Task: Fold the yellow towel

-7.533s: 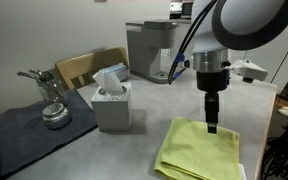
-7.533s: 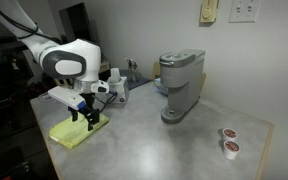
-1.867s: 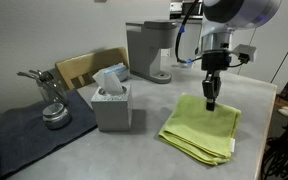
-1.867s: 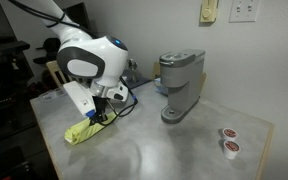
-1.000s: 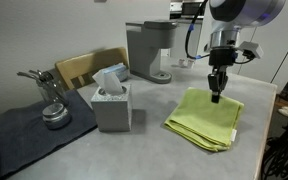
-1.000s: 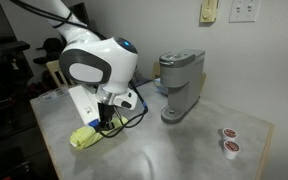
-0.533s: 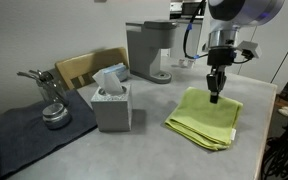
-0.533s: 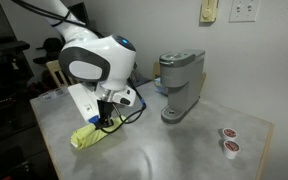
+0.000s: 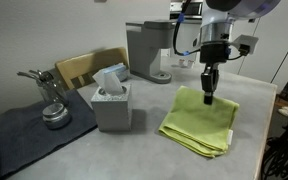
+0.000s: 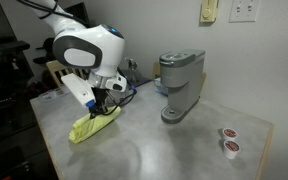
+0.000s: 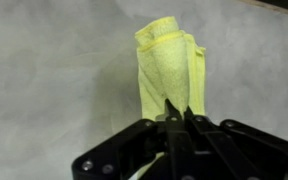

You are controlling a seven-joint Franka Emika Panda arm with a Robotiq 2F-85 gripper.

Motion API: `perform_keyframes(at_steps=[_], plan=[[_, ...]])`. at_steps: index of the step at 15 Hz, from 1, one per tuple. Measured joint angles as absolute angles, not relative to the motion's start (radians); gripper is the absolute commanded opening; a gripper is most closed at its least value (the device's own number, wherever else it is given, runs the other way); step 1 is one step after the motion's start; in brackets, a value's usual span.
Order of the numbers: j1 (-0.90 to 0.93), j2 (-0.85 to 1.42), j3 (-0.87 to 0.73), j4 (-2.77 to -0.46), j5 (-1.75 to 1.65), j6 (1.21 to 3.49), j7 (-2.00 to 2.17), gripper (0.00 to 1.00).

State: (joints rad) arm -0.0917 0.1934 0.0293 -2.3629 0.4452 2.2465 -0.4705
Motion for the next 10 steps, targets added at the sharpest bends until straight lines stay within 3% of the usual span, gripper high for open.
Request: perform_keyframes(at_steps=[10], plan=[[-0.047, 0.19, 0.05, -2.363, 0.442, 2.213, -0.467, 0.01]])
